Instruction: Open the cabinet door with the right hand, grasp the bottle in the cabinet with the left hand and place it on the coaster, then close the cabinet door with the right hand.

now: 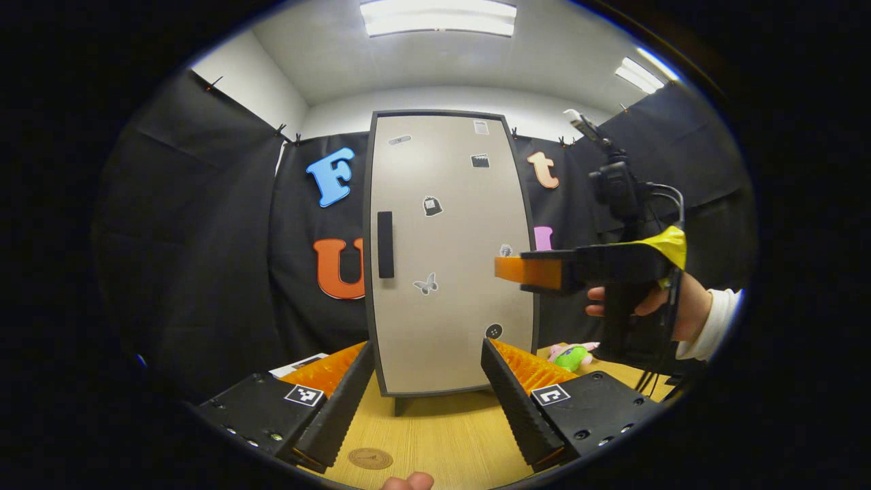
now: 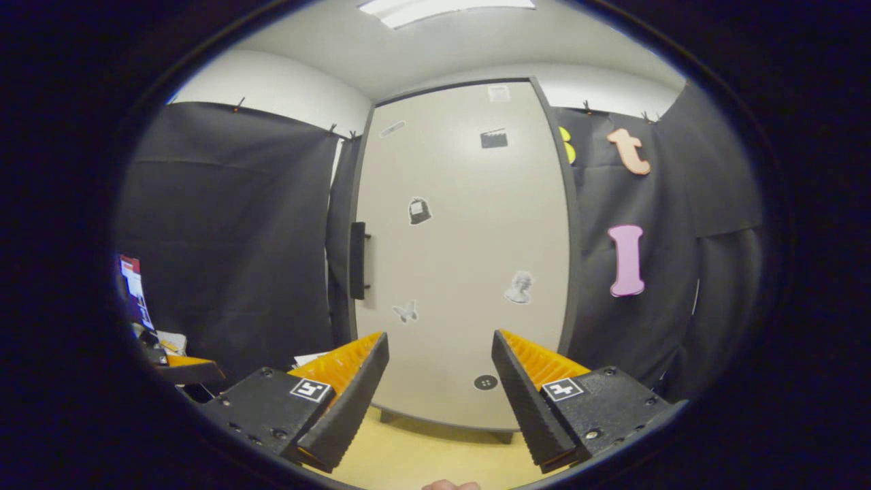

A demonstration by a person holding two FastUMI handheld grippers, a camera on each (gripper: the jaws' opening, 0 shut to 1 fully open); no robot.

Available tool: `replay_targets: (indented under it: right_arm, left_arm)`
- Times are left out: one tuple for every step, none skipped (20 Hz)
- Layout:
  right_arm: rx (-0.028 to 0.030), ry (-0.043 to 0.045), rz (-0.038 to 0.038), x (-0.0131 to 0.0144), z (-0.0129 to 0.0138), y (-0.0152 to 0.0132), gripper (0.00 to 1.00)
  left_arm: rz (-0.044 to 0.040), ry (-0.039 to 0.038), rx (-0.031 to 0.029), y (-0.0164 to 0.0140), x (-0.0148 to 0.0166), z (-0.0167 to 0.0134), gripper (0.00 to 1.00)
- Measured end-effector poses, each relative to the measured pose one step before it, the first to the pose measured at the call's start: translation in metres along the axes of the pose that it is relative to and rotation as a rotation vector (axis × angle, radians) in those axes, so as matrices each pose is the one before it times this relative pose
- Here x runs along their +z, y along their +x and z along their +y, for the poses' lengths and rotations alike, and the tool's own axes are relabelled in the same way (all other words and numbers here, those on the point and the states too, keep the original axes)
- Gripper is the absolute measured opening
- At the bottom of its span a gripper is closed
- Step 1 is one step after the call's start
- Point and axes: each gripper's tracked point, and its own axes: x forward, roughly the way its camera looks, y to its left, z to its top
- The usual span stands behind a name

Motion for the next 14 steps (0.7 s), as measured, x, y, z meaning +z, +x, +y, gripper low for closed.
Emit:
replay_targets:
  right_arm:
    - [0.03049,0.00505,0.00444,0.00259,0.01093,0.01746,0.98]
    - [0.03030,0.01307,0.00587,0.00325,0.00996,0.01813,0.97]
    - [0.02424,0.01462,0.01340,0.00068,0.00899,0.01637,0.98]
    - [0.02236,0.01156,0.00840,0.00129,0.00851,0.01740,0.97]
    - [0.01662,0.00488,0.00585,0.00221,0.00737,0.01568,0.98]
    - [0.01346,-0.00341,0.00907,0.00102,0.00547,0.01302,0.97]
    - [0.00573,-0.00563,0.01061,0.00127,0.00498,0.01281,0.98]
    - [0.00689,-0.00868,0.00866,-0.00031,0.00582,0.01143,0.98]
    - [0.00730,-0.00775,0.00770,0.00107,0.00530,0.01039,0.98]
    - [0.01110,-0.00607,0.00410,0.00114,0.00580,0.00972,0.98]
    - [0.00445,-0.00587,-0.00303,0.00289,0.00344,0.00986,0.97]
    - [-0.00069,-0.00840,-0.00093,0.00215,0.00327,0.00871,0.98]
    - [-0.00678,-0.00727,0.00357,0.00134,0.00150,0.00796,0.96]
    - [-0.00614,-0.00294,0.00086,0.00100,0.00171,0.00771,0.96]
  left_arm:
    - [-0.00019,0.00239,0.00194,-0.00082,-0.00040,0.00102,0.95]
    - [0.00014,0.00102,0.00444,0.00002,-0.00026,0.00160,0.94]
    - [-0.00057,0.00095,0.00400,-0.00037,-0.00003,0.00191,0.95]
    - [-0.00183,0.00121,0.00566,-0.00004,0.00069,0.00176,0.95]
    - [0.00082,0.00108,0.00645,-0.00060,0.00041,0.00258,0.95]
    - [0.00286,0.00023,0.00546,0.00007,-0.00116,0.00256,0.95]
    - [0.00283,-0.00021,0.00521,0.00061,-0.00072,0.00188,0.95]
    - [0.00281,-0.00014,0.00519,-0.00044,-0.00119,0.00178,0.95]
    - [0.00070,0.00016,0.00592,-0.00025,-0.00016,0.00257,0.95]
    - [0.00290,0.00098,0.00433,-0.00015,-0.00134,0.00206,0.95]
    - [0.00213,0.00106,0.00393,0.00033,-0.00117,0.00192,0.95]
    - [0.00308,0.00103,0.00293,0.00034,-0.00095,0.00099,0.95]
    - [0.00328,0.00100,0.00221,0.00063,-0.00085,0.00146,0.95]
    - [0.00201,-0.00048,0.00272,0.00037,-0.00132,0.00127,0.95]
